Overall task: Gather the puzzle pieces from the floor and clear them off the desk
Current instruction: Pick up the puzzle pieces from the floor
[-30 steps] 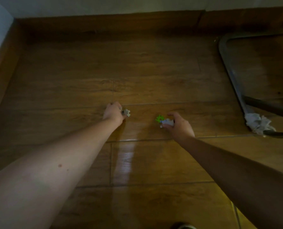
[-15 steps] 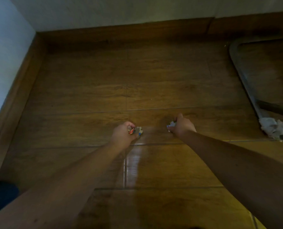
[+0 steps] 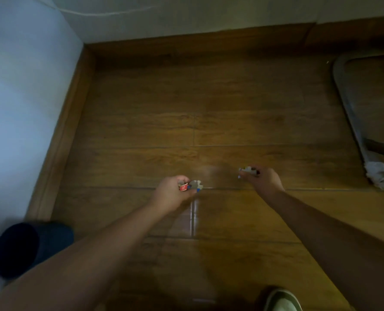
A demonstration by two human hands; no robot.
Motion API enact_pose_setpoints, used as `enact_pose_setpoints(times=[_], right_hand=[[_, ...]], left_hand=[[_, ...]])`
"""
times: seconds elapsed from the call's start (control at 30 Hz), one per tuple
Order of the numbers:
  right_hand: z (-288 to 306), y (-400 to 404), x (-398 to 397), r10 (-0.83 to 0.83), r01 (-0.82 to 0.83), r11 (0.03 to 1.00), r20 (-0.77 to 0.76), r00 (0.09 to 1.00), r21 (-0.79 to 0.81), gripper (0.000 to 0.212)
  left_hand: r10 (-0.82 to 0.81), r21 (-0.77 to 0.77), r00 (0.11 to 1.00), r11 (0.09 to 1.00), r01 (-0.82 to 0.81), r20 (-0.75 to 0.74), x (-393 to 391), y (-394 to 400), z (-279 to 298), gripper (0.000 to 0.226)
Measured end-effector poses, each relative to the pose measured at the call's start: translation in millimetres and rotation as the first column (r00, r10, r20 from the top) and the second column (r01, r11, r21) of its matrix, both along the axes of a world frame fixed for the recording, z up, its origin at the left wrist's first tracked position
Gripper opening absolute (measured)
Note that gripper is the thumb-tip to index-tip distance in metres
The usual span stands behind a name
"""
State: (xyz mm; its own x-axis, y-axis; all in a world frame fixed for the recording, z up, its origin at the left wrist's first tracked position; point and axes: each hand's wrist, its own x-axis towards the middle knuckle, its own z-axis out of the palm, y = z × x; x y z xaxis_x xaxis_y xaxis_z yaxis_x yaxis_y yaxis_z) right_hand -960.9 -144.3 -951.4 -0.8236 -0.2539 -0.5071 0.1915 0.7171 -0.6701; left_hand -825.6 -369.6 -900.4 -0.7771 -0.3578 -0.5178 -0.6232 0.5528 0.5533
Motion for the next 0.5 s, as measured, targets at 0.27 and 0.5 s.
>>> enact_pose_setpoints(times=[0.27, 0.5], right_hand=[[211.2, 0.9, 51.8, -0.139, 0.16, 0.969, 0.123, 0.983, -0.19, 0.029], [442.1, 37.9, 57.7, -0.187, 0.215, 0.954, 0.148, 0.971, -0.21, 0.019]], left_hand=[[0.182, 0.105, 0.982, 0.977, -0.187, 0.055, 31.2, 36.2, 190.1, 0.013], [0.169, 0.27, 0.984, 0.947, -0.177, 0.051, 31.1, 92.3, 405.5, 0.01]])
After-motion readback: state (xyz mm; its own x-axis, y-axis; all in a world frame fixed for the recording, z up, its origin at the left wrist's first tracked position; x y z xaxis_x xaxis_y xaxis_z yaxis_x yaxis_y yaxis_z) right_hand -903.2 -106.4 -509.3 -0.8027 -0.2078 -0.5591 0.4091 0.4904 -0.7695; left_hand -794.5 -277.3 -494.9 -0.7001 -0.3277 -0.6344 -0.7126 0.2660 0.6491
